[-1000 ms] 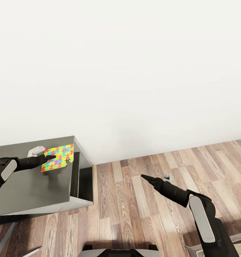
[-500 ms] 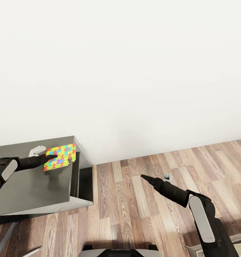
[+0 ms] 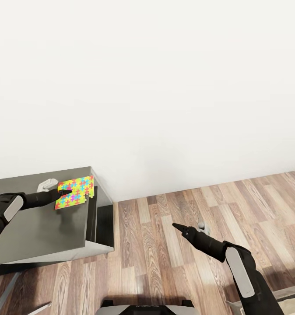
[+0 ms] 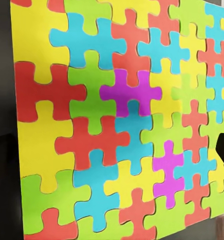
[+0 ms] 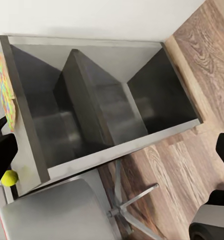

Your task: Put all the toys in the child's room - the three board games (two on the bed and one on the table), the two jigsaw puzzles on the table, and the tennis ball on the table - inside the toy box on the table in the child's room.

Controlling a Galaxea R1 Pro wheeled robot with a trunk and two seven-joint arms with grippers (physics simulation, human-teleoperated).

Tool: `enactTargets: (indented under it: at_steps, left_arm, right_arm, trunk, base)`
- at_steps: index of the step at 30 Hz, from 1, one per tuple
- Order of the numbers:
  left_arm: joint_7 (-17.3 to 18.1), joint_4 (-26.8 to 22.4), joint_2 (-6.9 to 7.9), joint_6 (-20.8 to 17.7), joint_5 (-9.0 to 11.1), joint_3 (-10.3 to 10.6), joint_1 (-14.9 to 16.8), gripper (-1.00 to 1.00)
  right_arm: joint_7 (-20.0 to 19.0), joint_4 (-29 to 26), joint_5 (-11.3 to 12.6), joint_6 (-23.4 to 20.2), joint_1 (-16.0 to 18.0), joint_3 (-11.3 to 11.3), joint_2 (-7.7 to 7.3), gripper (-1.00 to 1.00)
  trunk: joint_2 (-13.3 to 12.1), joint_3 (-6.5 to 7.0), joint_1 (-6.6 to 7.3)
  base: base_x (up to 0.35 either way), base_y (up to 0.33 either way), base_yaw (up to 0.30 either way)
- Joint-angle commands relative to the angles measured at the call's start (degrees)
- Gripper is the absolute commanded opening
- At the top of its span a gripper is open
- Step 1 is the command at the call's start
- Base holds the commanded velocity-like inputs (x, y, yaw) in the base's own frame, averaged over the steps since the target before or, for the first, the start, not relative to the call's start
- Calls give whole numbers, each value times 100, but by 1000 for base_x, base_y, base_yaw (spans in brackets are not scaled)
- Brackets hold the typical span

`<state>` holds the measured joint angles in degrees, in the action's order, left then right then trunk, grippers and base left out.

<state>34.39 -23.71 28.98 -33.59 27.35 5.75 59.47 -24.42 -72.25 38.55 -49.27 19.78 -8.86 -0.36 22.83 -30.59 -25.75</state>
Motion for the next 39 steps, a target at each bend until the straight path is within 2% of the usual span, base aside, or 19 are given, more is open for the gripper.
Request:
enactTargets:
  at_steps: [1, 4, 11, 26, 30, 35, 39]
  left_arm:
    - [-4, -2, 5, -34, 51, 36, 4, 100]
    - [48, -2, 3, -35, 51, 39, 4, 100]
    - [452, -2, 3, -34, 43, 53, 4, 100]
    - [507, -2, -23, -26, -4, 49, 4, 100]
    - [510, -2, 71, -19, -7, 33, 4, 100]
    - [566, -5, 306, -17, 17, 24, 3, 100]
    - [788, -11, 458, -16, 30, 23, 3, 100]
  right_arm:
    - [-27, 2, -15, -29, 5, -10, 1, 100]
    - [-27, 14, -15, -23, 5, -10, 1, 100]
    - [-27, 10, -15, -21, 0, -10, 8, 100]
    - [-28, 2, -15, -21, -1, -10, 3, 100]
    - [-28, 1, -21, -21, -1, -10, 3, 100]
    - [-27, -6, -23, -21, -1, -5, 9, 100]
    - [-27, -11, -23, -21, -1, -2, 10, 100]
  trunk:
    - [9, -8, -3]
    - [9, -8, -3]
    - [9, -8, -3]
    - [9, -8, -3]
    - [9, -8, -3]
    - [9, -8, -3]
    - [9, -8, -3]
  base:
    - [0, 0, 0]
    - [0, 0, 0]
    - [0, 0, 0]
    - [0, 0, 0]
    - [0, 0, 0]
    - [0, 0, 0]
    - [0, 0, 0]
